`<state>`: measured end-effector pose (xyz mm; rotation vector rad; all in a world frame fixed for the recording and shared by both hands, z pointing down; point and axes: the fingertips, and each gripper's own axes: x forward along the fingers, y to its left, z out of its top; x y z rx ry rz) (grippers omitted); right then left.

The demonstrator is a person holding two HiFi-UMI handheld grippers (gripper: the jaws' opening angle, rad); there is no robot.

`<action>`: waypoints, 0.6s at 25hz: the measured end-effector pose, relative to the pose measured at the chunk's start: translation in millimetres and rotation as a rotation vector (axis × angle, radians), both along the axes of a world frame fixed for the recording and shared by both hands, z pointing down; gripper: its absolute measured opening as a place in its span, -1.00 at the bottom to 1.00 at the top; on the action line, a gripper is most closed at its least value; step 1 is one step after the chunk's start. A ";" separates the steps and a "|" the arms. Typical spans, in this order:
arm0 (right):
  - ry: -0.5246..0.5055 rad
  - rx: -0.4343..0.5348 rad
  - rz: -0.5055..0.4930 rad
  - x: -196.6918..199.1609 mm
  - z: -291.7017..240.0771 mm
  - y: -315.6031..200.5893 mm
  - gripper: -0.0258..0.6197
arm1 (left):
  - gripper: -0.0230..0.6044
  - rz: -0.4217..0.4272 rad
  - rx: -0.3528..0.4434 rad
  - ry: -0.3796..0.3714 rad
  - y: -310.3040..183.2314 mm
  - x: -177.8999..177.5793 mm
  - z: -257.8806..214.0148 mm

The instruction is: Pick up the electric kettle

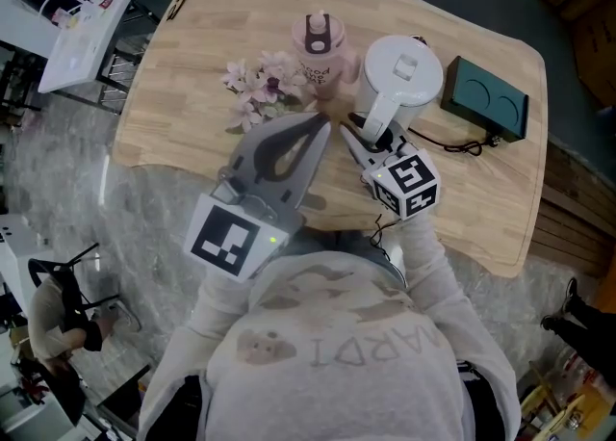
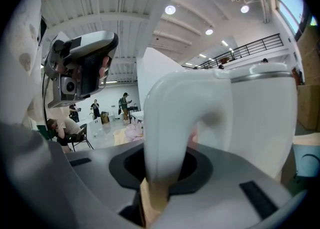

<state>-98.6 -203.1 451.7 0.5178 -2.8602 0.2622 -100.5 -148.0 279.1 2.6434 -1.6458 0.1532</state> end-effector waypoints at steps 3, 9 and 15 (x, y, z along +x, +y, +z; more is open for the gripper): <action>-0.023 0.018 -0.002 -0.9 -6.1 -2.4 -0.65 | -0.88 -0.015 0.000 -0.009 3.0 -4.6 -0.5; -0.040 0.013 -0.010 -1.9 -12.9 -2.2 -0.65 | -0.88 -0.036 0.004 -0.018 7.1 -11.8 -1.8; -0.067 0.015 -0.014 0.9 -29.3 2.4 -0.65 | -0.88 -0.034 0.006 -0.011 9.3 -10.6 -2.3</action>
